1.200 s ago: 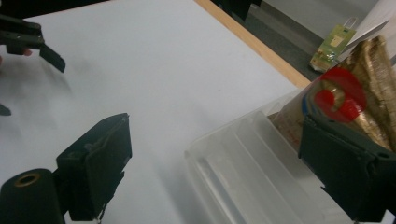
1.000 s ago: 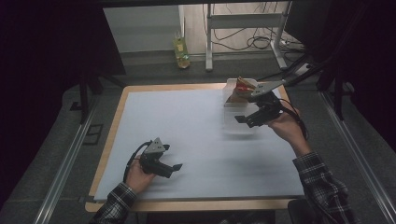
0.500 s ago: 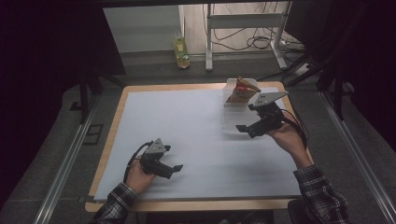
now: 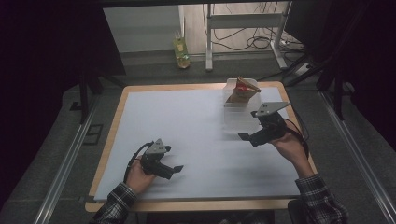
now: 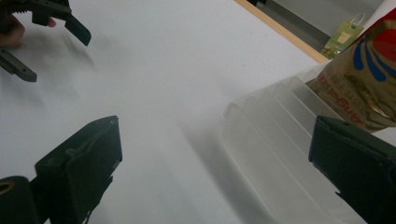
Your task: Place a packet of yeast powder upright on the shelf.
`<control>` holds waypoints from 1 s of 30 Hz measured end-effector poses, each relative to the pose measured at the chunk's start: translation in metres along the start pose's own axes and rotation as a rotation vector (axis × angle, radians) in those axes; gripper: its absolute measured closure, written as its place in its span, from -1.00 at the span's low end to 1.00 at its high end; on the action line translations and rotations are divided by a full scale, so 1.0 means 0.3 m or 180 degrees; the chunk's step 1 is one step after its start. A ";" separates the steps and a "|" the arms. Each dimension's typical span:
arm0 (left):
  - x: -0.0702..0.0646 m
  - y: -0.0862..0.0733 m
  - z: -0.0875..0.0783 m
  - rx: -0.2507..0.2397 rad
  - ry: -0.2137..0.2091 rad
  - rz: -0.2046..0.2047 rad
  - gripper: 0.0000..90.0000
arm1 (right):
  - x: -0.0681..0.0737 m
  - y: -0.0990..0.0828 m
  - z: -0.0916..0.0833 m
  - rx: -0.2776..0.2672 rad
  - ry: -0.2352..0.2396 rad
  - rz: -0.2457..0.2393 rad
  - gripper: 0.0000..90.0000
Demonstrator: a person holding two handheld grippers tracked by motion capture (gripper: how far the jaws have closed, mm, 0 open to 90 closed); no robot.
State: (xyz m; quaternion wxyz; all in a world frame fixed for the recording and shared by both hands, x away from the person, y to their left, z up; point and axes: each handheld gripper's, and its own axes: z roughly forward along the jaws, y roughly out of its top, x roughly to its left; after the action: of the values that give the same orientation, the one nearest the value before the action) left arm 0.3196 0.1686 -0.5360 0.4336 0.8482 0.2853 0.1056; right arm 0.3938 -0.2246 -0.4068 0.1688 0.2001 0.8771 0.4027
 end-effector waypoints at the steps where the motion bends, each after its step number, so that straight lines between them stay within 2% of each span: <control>1: 0.000 0.000 0.001 0.0000 0.0000 -0.0002 -0.88 | 0.003 -0.004 -0.001 0.0007 -0.0012 -0.0016 -0.94; 17: -0.001 0.002 -0.004 -0.0027 0.0008 0.0016 -0.88 | 0.020 -0.043 -0.021 -0.0080 -0.0046 0.0042 -0.98; 21: -0.001 0.002 -0.006 -0.0032 0.0007 0.0013 -0.88 | 0.026 -0.051 -0.027 -0.0109 -0.0043 0.0104 -0.98; 23: -0.002 0.002 -0.006 -0.0037 0.0008 0.0015 -0.88 | 0.033 -0.059 -0.032 -0.0111 -0.0006 0.0188 -0.98; 30: -0.003 0.004 -0.009 -0.0075 -0.0001 0.0044 -0.88 | 0.056 -0.077 -0.034 -0.0161 0.0034 0.0277 -0.98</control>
State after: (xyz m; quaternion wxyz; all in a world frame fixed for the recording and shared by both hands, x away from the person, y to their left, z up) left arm 0.3182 0.1694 -0.5335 0.4428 0.8450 0.2781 0.1118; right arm 0.3696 -0.2368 -0.4206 0.1514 0.2315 0.8580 0.4328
